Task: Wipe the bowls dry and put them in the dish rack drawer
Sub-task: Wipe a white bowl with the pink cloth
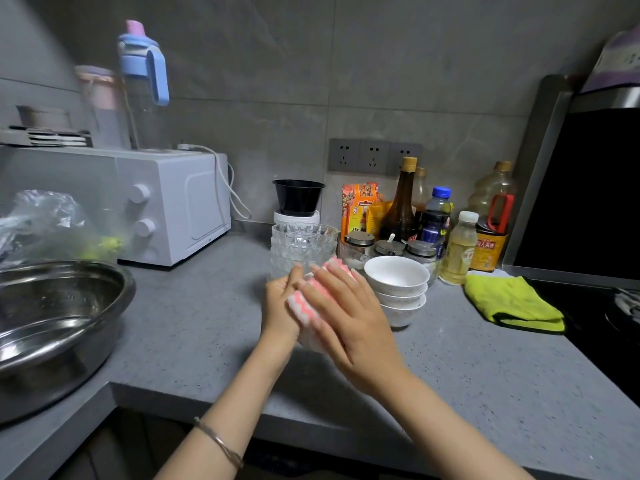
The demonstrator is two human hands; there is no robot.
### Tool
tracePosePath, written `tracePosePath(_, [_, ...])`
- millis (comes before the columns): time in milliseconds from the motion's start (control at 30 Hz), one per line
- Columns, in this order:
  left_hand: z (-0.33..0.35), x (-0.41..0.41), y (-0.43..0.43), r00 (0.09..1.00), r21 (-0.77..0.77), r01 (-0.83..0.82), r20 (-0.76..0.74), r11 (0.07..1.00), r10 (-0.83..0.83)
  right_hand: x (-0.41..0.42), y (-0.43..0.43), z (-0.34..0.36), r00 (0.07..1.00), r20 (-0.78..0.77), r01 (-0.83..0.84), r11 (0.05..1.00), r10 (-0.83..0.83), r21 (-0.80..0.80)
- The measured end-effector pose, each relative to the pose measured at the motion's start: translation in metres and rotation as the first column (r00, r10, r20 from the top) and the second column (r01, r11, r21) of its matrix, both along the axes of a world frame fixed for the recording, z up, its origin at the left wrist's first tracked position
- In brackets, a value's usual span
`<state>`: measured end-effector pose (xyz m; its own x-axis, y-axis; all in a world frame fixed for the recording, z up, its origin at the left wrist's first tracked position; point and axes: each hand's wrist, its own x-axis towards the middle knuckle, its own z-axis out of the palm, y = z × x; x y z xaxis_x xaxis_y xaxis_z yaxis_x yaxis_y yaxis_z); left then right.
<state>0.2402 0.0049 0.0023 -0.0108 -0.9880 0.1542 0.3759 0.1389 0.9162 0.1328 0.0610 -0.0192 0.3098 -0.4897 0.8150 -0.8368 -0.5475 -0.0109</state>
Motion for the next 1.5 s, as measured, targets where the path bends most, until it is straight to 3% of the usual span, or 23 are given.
tracePosePath(100, [0.004, -0.001, 0.005, 0.998, -0.056, -0.037, 0.043, 0.998, 0.039, -0.001, -0.003, 0.016, 0.96, 0.272, -0.086, 0.993, 0.06, 0.084])
tracePosePath(233, [0.006, 0.003, 0.01, 0.994, 0.021, -0.108, -0.005, 0.994, 0.108, 0.0, -0.001, 0.019, 0.767, 0.628, -0.304, 0.936, 0.131, 0.176])
tracePosePath(333, [0.0, 0.005, 0.013, 0.994, 0.096, -0.078, -0.067, 0.992, 0.085, -0.002, -0.002, 0.019, 0.621, 0.777, -0.416, 0.883, 0.101, 0.218])
tracePosePath(433, [-0.006, 0.008, 0.013, 0.994, 0.137, -0.045, -0.095, 0.99, 0.059, -0.007, -0.002, 0.022, 0.537, 0.843, -0.496, 0.824, 0.042, 0.275])
tracePosePath(600, [-0.002, 0.013, 0.006, 0.988, 0.034, 0.032, 0.147, 0.999, -0.037, -0.013, -0.003, 0.032, 0.539, 0.841, -0.483, 0.803, -0.042, 0.349])
tracePosePath(800, [0.008, 0.009, 0.008, 0.9, -0.254, 0.113, 0.436, 0.961, 0.009, -0.015, -0.013, 0.027, 0.735, 0.678, -0.375, 0.847, 0.025, 0.375])
tracePosePath(900, [0.004, 0.007, 0.006, 0.931, -0.242, 0.032, 0.36, 0.97, 0.059, -0.012, -0.011, 0.018, 0.736, 0.675, -0.306, 0.913, 0.048, 0.269])
tracePosePath(1000, [0.006, 0.006, 0.005, 0.981, -0.071, -0.128, 0.135, 0.989, 0.136, -0.009, -0.002, 0.005, 0.742, 0.661, -0.305, 0.934, 0.111, 0.185])
tracePosePath(1133, [0.01, 0.008, 0.004, 0.98, 0.035, -0.196, 0.05, 0.98, 0.194, -0.001, 0.006, -0.012, 0.915, 0.392, -0.167, 0.973, 0.092, 0.161])
tracePosePath(1233, [0.007, 0.006, 0.007, 0.993, 0.013, -0.087, 0.077, 0.996, 0.085, -0.002, 0.002, -0.001, 0.989, 0.133, -0.076, 0.996, 0.07, 0.037])
tracePosePath(1267, [0.006, 0.006, 0.008, 0.996, 0.001, -0.053, 0.078, 0.999, 0.053, -0.002, 0.0, 0.004, 0.99, 0.124, -0.075, 0.996, 0.07, 0.038])
tracePosePath(1433, [0.009, 0.004, 0.009, 0.999, 0.013, -0.038, -0.004, 0.999, 0.038, 0.001, -0.003, 0.023, 0.897, 0.43, -0.177, 0.974, 0.099, 0.145])
tracePosePath(1500, [0.007, 0.006, 0.009, 0.999, 0.043, -0.047, -0.017, 0.998, 0.048, 0.0, -0.004, 0.026, 0.813, 0.569, -0.264, 0.948, 0.121, 0.175])
